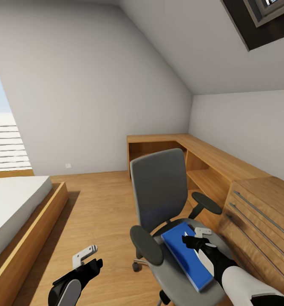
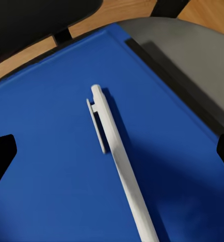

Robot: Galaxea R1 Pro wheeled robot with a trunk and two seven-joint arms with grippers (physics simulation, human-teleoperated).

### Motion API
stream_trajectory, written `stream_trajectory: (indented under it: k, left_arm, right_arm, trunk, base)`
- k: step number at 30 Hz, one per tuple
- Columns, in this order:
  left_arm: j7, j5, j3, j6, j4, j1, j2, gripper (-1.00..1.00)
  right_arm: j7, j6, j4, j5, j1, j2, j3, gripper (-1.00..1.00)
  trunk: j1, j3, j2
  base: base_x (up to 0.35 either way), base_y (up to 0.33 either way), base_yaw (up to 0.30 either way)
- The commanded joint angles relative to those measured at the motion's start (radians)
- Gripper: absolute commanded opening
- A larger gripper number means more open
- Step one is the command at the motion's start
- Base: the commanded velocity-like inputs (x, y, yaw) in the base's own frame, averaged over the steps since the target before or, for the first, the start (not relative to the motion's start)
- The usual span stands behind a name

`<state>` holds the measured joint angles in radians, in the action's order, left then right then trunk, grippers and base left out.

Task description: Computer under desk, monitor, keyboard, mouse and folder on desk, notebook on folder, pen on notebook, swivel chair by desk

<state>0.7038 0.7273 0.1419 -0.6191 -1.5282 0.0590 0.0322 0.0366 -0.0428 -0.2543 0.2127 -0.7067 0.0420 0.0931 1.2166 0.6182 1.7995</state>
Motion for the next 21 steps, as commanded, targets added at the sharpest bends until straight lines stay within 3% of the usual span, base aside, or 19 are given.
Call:
stream_trajectory:
  k: [1,13,21]
  left_arm:
    - [0.010,0.010,0.001,-0.001,-0.001,0.001,0.000,1.00]
    - [0.013,0.011,-0.001,0.005,-0.001,0.001,0.000,1.00]
    - [0.013,0.009,-0.003,0.009,-0.004,0.001,0.015,1.00]
  right_arm:
    - [0.004,-0.005,-0.002,0.010,0.000,0.001,0.008,1.00]
    - [-0.002,-0.009,-0.008,0.012,0.004,0.001,0.005,1.00]
    - [0.000,-0.042,-0.022,0.005,0.000,-0.016,0.010,1.00]
  trunk:
    - [0.000,0.001,0.000]
    - [0.000,0.001,0.000]
    - [0.000,0.001,0.000]
  base:
    - [0.134,0.000,0.000]
    - [0.037,0.000,0.000]
    - [0.000,0.000,0.000]
